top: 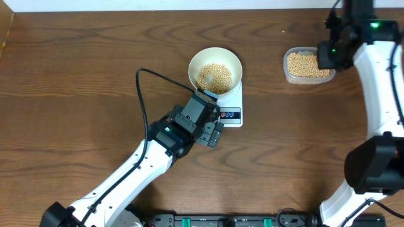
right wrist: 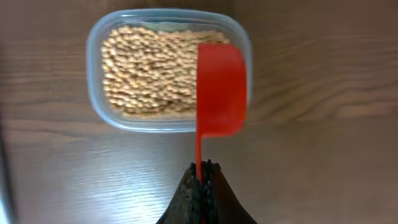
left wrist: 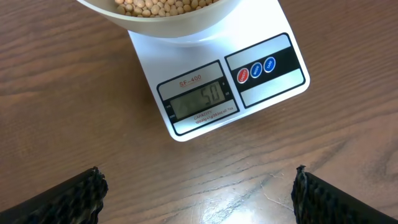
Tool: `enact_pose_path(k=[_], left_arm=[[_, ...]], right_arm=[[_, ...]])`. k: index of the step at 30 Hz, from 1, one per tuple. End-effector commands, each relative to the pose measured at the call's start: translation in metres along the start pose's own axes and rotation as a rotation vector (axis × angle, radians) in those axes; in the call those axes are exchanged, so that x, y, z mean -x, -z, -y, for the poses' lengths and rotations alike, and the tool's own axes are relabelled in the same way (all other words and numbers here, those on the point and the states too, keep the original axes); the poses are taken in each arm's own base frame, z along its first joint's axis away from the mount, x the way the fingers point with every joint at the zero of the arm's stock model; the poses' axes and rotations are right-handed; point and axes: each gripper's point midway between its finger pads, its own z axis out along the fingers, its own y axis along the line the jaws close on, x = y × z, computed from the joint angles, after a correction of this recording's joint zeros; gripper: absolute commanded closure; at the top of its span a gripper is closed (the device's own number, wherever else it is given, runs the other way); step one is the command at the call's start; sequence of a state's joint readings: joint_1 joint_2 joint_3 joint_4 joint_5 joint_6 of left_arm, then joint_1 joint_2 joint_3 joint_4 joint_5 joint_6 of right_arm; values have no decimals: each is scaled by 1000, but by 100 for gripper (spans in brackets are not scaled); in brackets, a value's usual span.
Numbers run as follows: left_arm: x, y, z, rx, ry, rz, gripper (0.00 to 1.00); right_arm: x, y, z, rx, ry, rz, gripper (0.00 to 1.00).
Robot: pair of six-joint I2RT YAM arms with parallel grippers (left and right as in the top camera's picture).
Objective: Scoop item into bowl and weigh 50g on scale
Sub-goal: 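Lift the empty scoop away from the bowl toward the tub, then lower the red scoop into the soybean tub and release it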
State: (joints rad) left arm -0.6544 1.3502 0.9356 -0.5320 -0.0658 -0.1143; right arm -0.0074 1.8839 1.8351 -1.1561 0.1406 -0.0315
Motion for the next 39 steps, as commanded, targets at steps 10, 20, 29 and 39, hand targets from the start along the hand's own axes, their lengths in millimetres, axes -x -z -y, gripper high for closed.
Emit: enact_pose_path(k=[10,20,29,39], left_arm=[[0,0,-2,5,-6,-2,3],[0,0,-2,4,-6,-2,3],[0,0,-2,5,-6,-2,3],[0,0,-2,5,-6,-2,3]], right_arm=[[4,18,-1,-191,-105,53,99],[-2,-26,-28,224,-574,-13,99],[-11,-46,-40,459,-638,-53,61],[-26,-6,-22,448,-614,-38,1]])
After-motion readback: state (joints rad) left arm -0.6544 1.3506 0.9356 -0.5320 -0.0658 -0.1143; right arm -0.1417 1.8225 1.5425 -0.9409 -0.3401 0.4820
